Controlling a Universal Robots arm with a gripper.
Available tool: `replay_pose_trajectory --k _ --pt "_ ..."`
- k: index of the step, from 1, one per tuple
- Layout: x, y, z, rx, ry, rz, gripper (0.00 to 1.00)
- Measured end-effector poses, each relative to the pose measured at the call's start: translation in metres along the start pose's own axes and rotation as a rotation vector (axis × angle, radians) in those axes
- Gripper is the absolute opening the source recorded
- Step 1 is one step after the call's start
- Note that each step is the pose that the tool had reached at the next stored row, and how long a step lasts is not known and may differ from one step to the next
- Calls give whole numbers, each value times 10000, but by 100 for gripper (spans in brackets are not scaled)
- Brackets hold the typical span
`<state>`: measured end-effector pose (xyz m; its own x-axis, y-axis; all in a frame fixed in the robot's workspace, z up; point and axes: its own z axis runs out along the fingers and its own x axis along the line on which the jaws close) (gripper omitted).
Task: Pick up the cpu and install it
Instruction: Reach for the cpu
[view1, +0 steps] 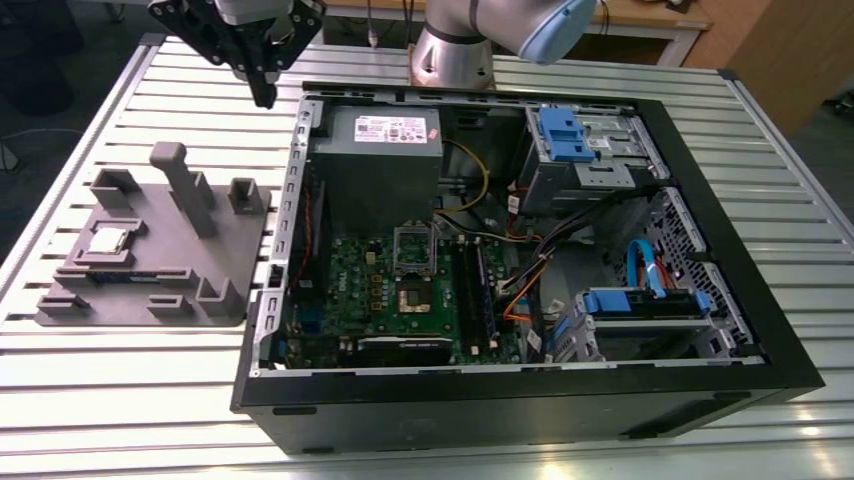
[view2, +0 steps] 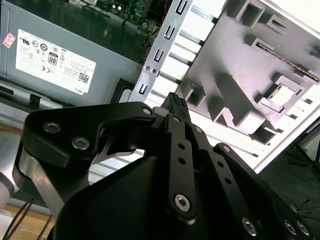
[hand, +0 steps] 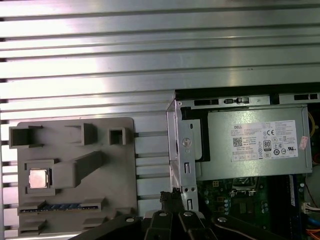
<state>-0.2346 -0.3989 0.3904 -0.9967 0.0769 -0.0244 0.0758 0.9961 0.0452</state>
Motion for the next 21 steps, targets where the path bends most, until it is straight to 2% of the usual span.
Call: replay_pose_trajectory --k 7,8,9,11,12,13,21 --pt "38 -3 0 0 6 0 10" --pt "41 -3 0 2 26 1 10" --pt "45 -3 0 4 74 2 10" --pt "56 -4 0 9 202 12 10" --pt "61 -5 0 10 247 16 10" --pt "65 -5 0 10 262 17 10" --pt "132 -10 -1 11 274 17 10"
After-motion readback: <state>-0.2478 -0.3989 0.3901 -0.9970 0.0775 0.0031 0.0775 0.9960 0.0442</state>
